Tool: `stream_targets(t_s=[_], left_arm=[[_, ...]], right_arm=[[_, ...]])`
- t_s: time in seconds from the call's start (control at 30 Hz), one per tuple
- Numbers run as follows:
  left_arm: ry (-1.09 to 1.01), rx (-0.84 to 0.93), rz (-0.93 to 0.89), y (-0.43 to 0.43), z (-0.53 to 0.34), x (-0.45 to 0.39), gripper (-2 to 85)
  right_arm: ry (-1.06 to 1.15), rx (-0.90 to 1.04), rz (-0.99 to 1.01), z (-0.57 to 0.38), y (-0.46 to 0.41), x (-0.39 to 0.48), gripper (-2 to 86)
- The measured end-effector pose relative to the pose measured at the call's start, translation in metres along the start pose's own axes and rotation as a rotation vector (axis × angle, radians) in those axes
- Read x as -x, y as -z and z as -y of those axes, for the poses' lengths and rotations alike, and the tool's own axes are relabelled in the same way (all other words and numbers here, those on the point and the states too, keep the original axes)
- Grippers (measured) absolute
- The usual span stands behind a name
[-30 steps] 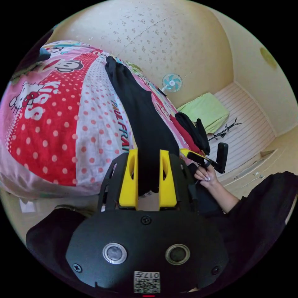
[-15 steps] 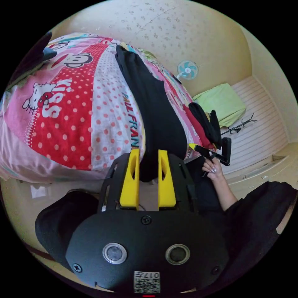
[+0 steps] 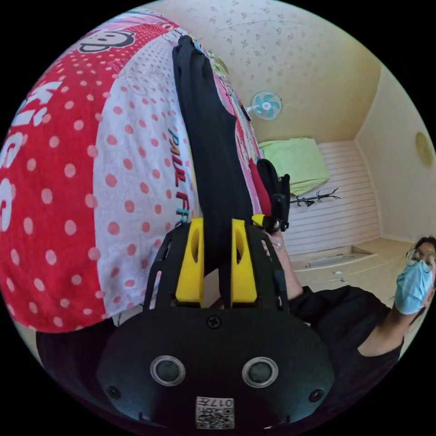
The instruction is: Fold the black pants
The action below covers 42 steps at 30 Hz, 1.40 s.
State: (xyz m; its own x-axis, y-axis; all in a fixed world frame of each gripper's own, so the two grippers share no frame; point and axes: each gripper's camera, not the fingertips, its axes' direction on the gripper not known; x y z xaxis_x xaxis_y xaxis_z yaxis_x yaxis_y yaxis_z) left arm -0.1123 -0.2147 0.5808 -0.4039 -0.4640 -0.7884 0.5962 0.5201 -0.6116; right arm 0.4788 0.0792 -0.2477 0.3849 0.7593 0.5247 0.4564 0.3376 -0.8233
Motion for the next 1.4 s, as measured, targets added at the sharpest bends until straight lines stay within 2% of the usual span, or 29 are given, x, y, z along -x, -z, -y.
stream_targets(t_s=[0.1, 0.2, 0.33, 0.47, 0.6, 0.7, 0.83, 0.9, 0.97, 1.0, 1.07, 1.13, 1.23, 1.3, 1.4], left_arm=[[0.002, 0.003, -0.027, -0.001, -0.015, -0.004, 4.7], [-0.117, -0.02, -0.091, 0.017, -0.042, -0.038, 4.1], [-0.449, -0.184, -0.162, 0.087, -0.1, -0.165, 4.0], [-0.782, -0.344, -0.22, 0.156, -0.15, -0.312, 4.1], [-0.981, -0.482, -0.209, 0.197, -0.175, -0.418, 4.1], [-1.018, -0.588, -0.146, 0.214, -0.173, -0.475, 4.0], [-0.894, -0.571, -0.074, 0.2, -0.113, -0.488, 3.6], [-0.792, -0.532, -0.026, 0.182, -0.07, -0.475, 3.7], [-0.709, -0.477, 0.058, 0.158, -0.012, -0.457, 3.8], [-0.694, -0.463, 0.066, 0.153, 0.001, -0.452, 3.8], [-0.64, -0.425, 0.072, 0.138, 0.047, -0.436, 3.8], [-0.624, -0.418, 0.072, 0.131, 0.067, -0.427, 3.8], [-0.632, -0.419, 0.171, 0.11, 0.071, -0.403, 4.1], [-0.587, -0.384, 0.231, 0.083, 0.062, -0.363, 4.4], [-0.47, -0.287, 0.263, 0.026, 0.021, -0.265, 4.8]], right_arm=[[0.022, -0.024, -0.054, -0.013, 0.01, 0.02, 4.3], [0.155, -0.074, -0.04, -0.038, 0.032, 0.079, 2.9], [0.416, -0.18, 0.075, -0.071, 0.078, 0.192, 2.0], [0.774, -0.312, 0.166, -0.101, 0.136, 0.339, 1.6], [1.047, -0.413, 0.101, -0.111, 0.188, 0.466, 1.6], [1.065, -0.494, -0.004, -0.101, 0.21, 0.518, 1.7], [0.945, -0.547, -0.116, -0.059, 0.221, 0.516, 1.7], [0.844, -0.553, -0.292, -0.01, 0.22, 0.493, 1.7], [0.734, -0.521, -0.362, 0.038, 0.219, 0.466, 1.7], [0.621, -0.503, -0.339, 0.069, 0.222, 0.444, 1.8], [0.542, -0.506, -0.309, 0.104, 0.226, 0.42, 1.8], [0.547, -0.52, -0.353, 0.126, 0.222, 0.409, 1.8], [0.571, -0.48, -0.451, 0.137, 0.199, 0.388, 2.0], [0.508, -0.396, -0.513, 0.129, 0.158, 0.331, 2.2], [0.368, -0.296, -0.477, 0.085, 0.099, 0.224, 2.7]])
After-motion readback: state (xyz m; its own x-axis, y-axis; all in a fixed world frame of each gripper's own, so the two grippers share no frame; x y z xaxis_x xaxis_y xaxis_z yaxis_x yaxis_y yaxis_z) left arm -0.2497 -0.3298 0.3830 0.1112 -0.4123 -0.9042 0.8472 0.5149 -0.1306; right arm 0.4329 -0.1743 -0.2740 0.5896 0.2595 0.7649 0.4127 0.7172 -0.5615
